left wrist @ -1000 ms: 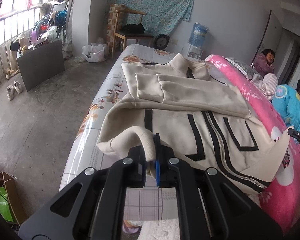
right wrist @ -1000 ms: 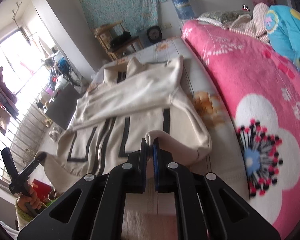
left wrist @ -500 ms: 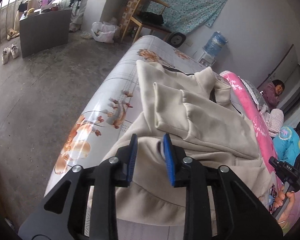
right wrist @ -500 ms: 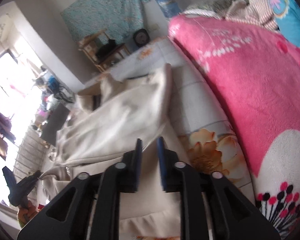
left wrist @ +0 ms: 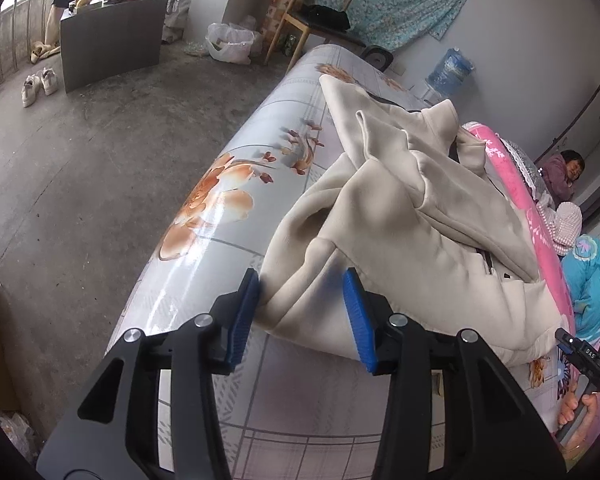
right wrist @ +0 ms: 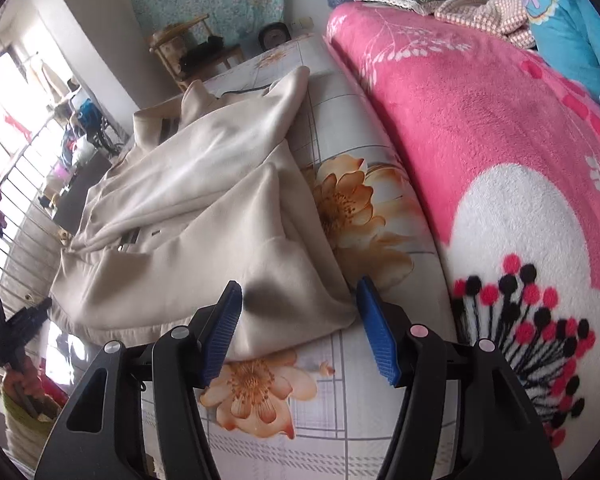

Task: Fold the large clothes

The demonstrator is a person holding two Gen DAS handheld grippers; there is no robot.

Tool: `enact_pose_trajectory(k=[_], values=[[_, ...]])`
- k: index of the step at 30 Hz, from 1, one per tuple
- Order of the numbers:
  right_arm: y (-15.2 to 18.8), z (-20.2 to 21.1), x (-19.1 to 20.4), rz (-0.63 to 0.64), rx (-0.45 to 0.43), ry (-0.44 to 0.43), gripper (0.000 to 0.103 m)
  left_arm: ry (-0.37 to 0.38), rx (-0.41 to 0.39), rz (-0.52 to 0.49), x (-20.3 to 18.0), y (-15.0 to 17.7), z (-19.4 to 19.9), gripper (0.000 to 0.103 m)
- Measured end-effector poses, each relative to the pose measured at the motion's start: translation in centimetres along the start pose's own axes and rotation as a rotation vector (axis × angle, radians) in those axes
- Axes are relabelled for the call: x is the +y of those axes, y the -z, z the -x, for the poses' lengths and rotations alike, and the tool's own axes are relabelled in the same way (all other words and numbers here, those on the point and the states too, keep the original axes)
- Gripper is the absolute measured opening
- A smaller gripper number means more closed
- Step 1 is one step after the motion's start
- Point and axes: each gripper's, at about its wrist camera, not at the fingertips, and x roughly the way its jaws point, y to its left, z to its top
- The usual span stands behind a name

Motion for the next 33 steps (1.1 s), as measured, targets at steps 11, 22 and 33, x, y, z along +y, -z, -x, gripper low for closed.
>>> enact_pose_trajectory(k=[11, 22, 33], values=[[-0.5, -2.6, 2.0, 0.096, 0.0, 0.012, 0.019, -0.212, -0.041, -0.154, -3.5, 0.6, -1.0, 0.023], [1.1, 6.9, 2.9, 0.149, -0.11, -0.004, 0.014, -0.115, -0.045, -0.264, -4.3, 2.6, 7.7, 0.009], [5.0, 8.9, -1.1, 0.03, -0.118, 0.094, 0.047, -0.071, -0.024, -0.165, 0.3, 4.8, 8.8, 0.025]])
